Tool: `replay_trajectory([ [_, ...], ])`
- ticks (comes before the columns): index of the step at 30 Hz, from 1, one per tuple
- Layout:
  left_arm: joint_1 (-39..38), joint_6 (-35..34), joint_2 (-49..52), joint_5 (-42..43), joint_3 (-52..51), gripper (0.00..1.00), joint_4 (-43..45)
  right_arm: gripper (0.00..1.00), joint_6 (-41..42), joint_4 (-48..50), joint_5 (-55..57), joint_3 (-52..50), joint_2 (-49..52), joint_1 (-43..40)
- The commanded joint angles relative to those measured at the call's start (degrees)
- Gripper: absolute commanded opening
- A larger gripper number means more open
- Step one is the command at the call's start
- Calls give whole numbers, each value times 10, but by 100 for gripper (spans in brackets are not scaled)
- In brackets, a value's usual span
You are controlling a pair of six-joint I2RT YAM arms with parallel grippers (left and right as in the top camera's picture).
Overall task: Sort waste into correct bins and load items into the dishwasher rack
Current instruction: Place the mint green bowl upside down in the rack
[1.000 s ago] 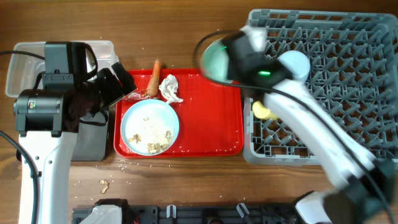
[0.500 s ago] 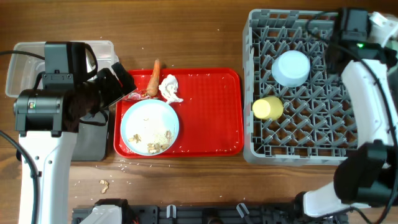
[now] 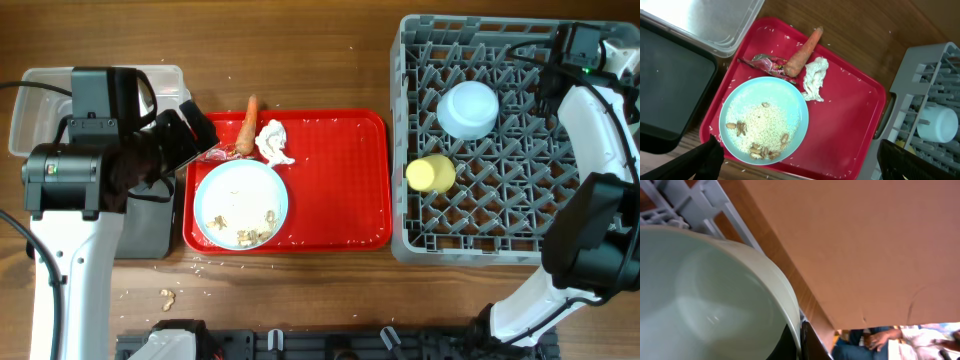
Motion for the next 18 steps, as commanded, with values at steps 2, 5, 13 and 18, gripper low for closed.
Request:
replay_trajectory([
  [2, 3, 6, 1, -3, 3, 100, 0, 8, -13, 10, -2, -2, 13, 38],
  [5, 3, 6, 1, -3, 3, 100, 0, 18, -17, 10, -7, -2, 13, 89],
  [13, 3, 6, 1, -3, 3, 100, 0, 80, -33, 10, -32, 14, -67, 207],
  [18, 3, 6, 1, -3, 3, 100, 0, 80, -14, -24, -148, 22, -167, 306],
])
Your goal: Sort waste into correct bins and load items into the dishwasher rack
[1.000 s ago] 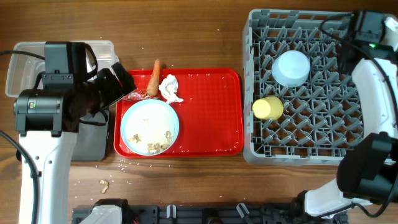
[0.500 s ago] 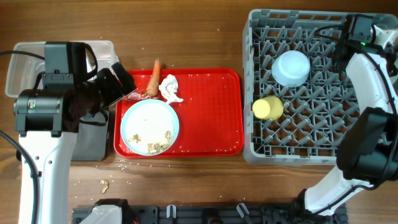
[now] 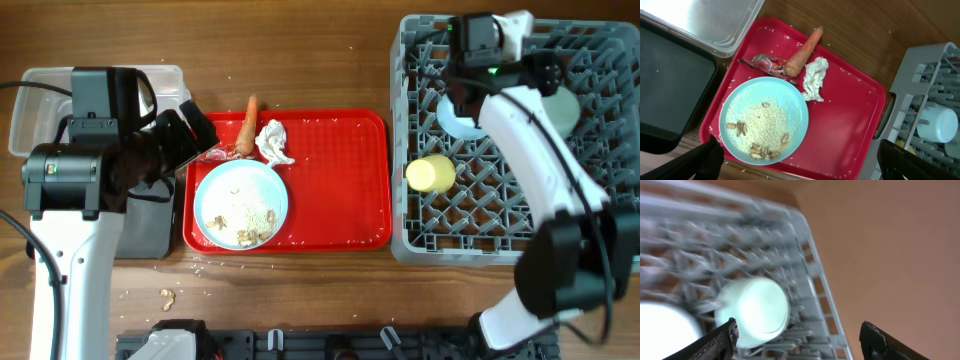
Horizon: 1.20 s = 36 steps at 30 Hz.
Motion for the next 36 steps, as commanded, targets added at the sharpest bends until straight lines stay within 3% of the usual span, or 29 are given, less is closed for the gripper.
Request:
replay_trajectory([
  [1, 3, 6, 1, -3, 3, 100, 0, 80, 30, -35, -126, 20, -88, 66],
  [5, 3, 7, 1, -3, 3, 100, 0, 78, 46, -105, -479, 20, -149, 113],
  [6, 3, 6, 1, -3, 3, 100, 0, 72, 47, -116, -544, 19, -153, 113],
  [8, 3, 6, 1, -3, 3, 100, 0, 70, 91, -142, -671, 15, -150, 113],
  [10, 3, 6, 1, -3, 3, 100, 0, 60, 109, -151, -725, -3, -141, 114],
  [13, 3, 6, 1, -3, 3, 100, 0, 39, 145, -189, -747, -46, -118, 114],
  [15, 3, 6, 1, -3, 3, 100, 0, 15, 147, -203, -794, -91, -99, 116],
  [18, 3, 6, 1, -3, 3, 100, 0, 4, 187, -185, -793, -171, -79, 132],
  [22, 3, 6, 1, -3, 3, 100, 0, 4, 302, -188, -647, -219, -73, 131],
  [28, 3, 7, 1, -3, 3, 100, 0, 4, 197, -145, -710, -204, -108, 133],
  [30, 3, 6, 1, -3, 3, 100, 0, 4, 206, -167, -668, -208, -106, 133],
  [33, 3, 6, 1, -3, 3, 100, 0, 4, 284, -212, -545, -217, -106, 126],
  [36, 3, 6, 1, -3, 3, 100, 0, 4, 194, -164, -690, -216, -108, 127],
])
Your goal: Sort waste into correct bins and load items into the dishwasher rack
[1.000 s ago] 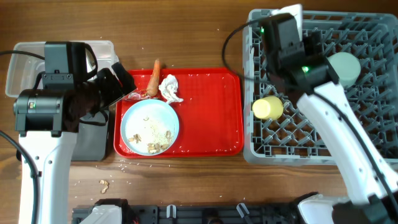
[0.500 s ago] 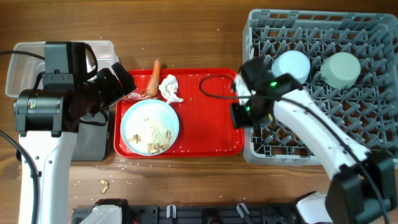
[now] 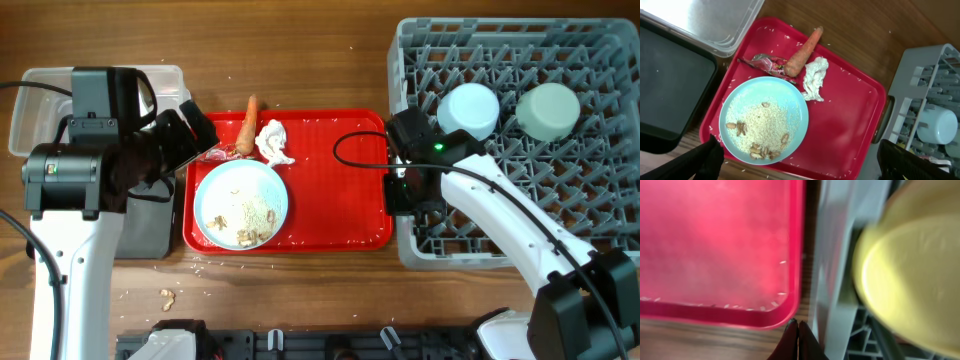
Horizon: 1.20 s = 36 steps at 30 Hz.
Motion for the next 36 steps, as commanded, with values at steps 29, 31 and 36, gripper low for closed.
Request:
replay_trajectory([
  [29, 3, 6, 1, -3, 3, 100, 0, 100, -164, 132, -61, 89, -375, 37],
  [31, 3, 7, 1, -3, 3, 100, 0, 100, -204, 111, -19, 89, -406, 37],
  [36, 3, 6, 1, -3, 3, 100, 0, 100, -221, 51, 75, 87, -469, 37],
])
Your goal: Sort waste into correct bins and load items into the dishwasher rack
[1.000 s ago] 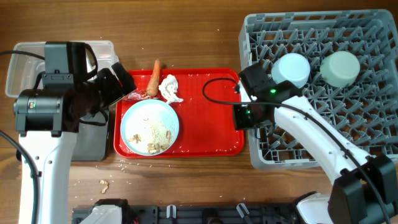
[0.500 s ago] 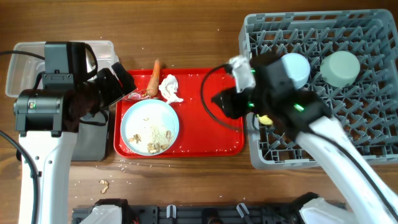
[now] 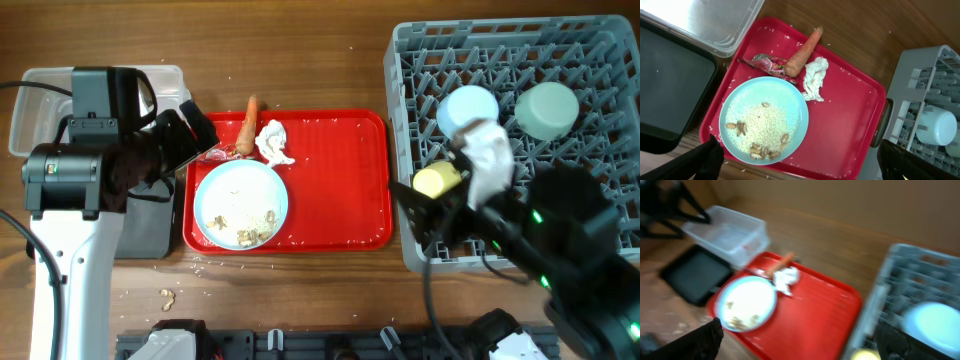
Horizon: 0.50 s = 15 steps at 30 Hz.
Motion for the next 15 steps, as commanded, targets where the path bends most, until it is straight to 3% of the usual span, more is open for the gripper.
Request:
replay_trajectory([
  [1, 3, 6, 1, -3, 3, 100, 0, 100, -31, -21, 107, -4, -47, 2],
  [6, 3, 6, 1, -3, 3, 100, 0, 100, -29, 24, 97, -77, -112, -56],
  [15, 3, 6, 1, -3, 3, 100, 0, 100, -27, 181, 43, -373, -282, -153],
])
